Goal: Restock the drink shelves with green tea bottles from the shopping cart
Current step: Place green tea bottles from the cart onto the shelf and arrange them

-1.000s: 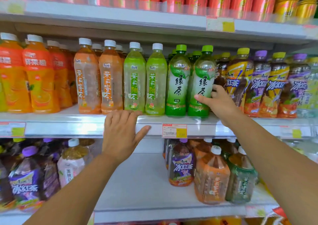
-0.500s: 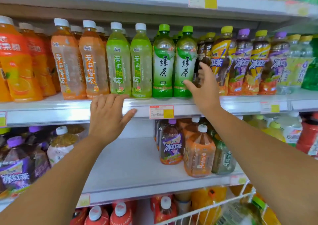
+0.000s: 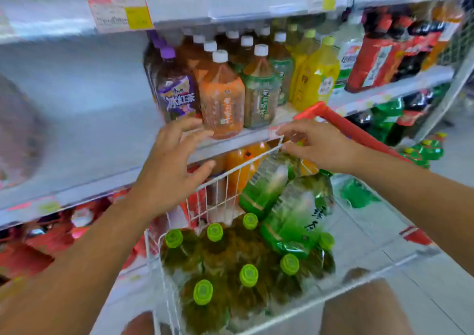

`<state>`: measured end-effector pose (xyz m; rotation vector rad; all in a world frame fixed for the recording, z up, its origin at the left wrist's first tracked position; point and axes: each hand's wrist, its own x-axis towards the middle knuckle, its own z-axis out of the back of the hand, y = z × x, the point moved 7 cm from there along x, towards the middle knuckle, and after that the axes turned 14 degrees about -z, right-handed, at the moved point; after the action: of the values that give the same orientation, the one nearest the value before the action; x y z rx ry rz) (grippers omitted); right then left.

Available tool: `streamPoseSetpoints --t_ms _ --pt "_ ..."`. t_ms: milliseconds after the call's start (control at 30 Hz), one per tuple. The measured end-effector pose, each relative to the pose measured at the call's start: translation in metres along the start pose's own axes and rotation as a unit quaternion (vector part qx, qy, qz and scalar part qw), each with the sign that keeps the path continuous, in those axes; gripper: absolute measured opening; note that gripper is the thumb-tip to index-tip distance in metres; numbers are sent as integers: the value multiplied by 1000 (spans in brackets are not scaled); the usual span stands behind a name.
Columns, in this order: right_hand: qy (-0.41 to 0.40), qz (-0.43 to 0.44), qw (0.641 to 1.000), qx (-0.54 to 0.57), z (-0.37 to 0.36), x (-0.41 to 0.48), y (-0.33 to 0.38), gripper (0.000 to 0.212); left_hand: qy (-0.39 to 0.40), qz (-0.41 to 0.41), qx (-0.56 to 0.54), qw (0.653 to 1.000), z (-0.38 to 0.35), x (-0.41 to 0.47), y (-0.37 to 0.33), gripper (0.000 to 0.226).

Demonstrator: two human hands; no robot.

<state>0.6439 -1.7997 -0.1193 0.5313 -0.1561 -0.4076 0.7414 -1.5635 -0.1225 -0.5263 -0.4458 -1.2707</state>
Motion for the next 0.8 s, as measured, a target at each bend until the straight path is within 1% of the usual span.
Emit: streamPoseSetpoints --t_ms 67,167,233,333,400,433,500,567,633,667,733,800 --pt "30 -45 998 -35 -3 -8 -22 29 38 37 -86 995 -32 -5 -13 42" --pt "107 -103 987 -52 -4 -23 -50 46 75 67 -160 982 -65 -7 -29 39" --pt "147 -100 982 -72 -6 -33 -59 54 96 92 -200 971 -80 -6 -37 36" --pt "173 -88 969 -155 -10 -37 -66 68 137 108 -239 955 -102 -1 -54 38" --pt "192 -87 952 -221 -15 -34 -67 73 173 109 -252 946 -116 5 -66 49" --pt "197 -79 944 -255 -16 -31 -67 73 191 112 -263 939 -123 8 -72 58" --pt "197 -51 930 -307 -18 -27 -66 66 230 122 -287 922 -138 15 -85 78" --pt "186 -18 926 -326 -19 -23 -64 58 267 132 -280 913 -152 19 -98 96" --pt "183 -4 931 -317 -16 -19 -65 52 277 145 -237 920 -161 22 -104 108" --pt "183 -7 938 -293 -13 -18 -65 48 272 153 -214 926 -163 24 -105 112" --pt "182 -28 961 -208 -1 -18 -66 40 261 167 -187 932 -165 23 -104 114" --pt "180 -51 978 -97 10 -22 -65 33 247 176 -192 933 -166 19 -105 112"
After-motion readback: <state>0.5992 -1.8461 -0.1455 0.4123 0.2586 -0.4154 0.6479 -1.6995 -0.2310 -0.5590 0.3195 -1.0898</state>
